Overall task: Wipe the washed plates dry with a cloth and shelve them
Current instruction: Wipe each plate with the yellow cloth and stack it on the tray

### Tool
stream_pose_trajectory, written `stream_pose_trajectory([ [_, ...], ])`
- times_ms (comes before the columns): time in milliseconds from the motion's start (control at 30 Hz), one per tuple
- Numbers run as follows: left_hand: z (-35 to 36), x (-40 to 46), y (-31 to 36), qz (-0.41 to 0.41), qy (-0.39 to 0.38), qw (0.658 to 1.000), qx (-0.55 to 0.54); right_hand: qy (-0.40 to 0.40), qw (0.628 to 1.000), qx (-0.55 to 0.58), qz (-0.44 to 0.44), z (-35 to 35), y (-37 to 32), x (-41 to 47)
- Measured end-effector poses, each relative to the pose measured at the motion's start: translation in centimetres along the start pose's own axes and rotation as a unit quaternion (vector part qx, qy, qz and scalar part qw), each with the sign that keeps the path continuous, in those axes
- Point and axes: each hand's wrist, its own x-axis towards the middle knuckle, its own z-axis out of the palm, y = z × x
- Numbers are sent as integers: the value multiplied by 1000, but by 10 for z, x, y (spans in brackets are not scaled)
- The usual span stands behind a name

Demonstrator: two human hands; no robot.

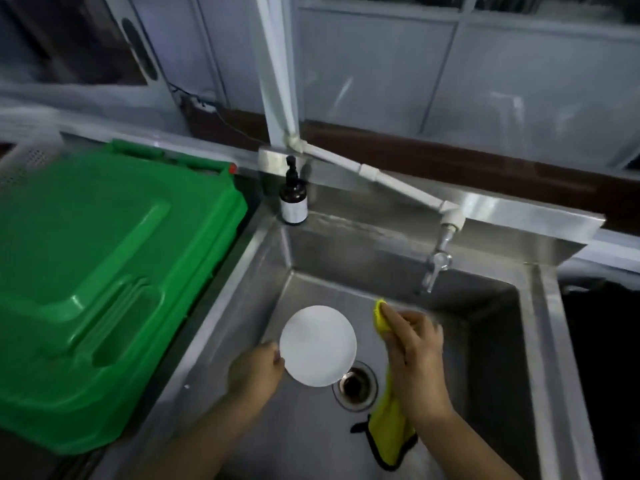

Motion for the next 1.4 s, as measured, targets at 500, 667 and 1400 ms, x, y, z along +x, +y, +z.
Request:
stream_pose_trajectory([
  [500,120,116,-40,-173,-107,973,-106,-25,992,-71,98,113,76,22],
  [667,132,126,-42,-194,-91,968,-131,-31,990,-77,110,117,87,22],
  [1400,81,93,-2,-270,-62,822,-497,-12,991,-117,69,66,44,15],
])
